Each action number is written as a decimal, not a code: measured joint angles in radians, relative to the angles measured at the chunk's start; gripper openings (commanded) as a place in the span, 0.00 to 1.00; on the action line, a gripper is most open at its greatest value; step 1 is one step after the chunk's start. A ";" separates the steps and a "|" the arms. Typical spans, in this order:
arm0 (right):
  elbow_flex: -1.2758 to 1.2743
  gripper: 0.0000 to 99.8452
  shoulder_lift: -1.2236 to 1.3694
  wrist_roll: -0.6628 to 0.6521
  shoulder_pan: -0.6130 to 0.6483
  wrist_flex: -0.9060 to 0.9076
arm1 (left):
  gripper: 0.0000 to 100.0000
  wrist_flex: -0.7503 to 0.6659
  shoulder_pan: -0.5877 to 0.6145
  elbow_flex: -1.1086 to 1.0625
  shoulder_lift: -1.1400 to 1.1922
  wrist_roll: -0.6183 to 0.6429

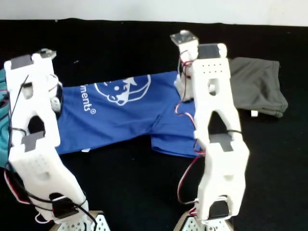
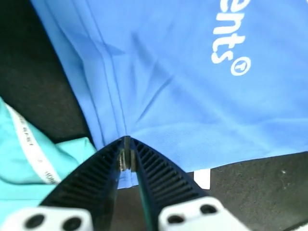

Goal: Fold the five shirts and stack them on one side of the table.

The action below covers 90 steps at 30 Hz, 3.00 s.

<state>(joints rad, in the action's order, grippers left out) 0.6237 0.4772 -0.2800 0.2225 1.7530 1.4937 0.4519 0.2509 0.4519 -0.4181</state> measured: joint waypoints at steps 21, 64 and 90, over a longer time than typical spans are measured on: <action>-0.953 0.23 -0.384 -0.216 0.331 -0.308 | 0.01 -0.614 -0.005 -0.766 -0.296 0.003; -0.454 0.01 -0.058 -0.144 0.141 -0.494 | 0.01 -0.617 -0.005 -0.772 -0.296 0.003; -0.537 0.01 -0.249 -0.199 0.158 -0.184 | 0.01 -0.617 -0.005 -0.772 -0.296 0.003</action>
<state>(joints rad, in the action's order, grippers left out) 0.0867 0.2286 -0.4795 0.3805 1.5689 0.8769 0.4473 -0.5209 0.1557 -0.4150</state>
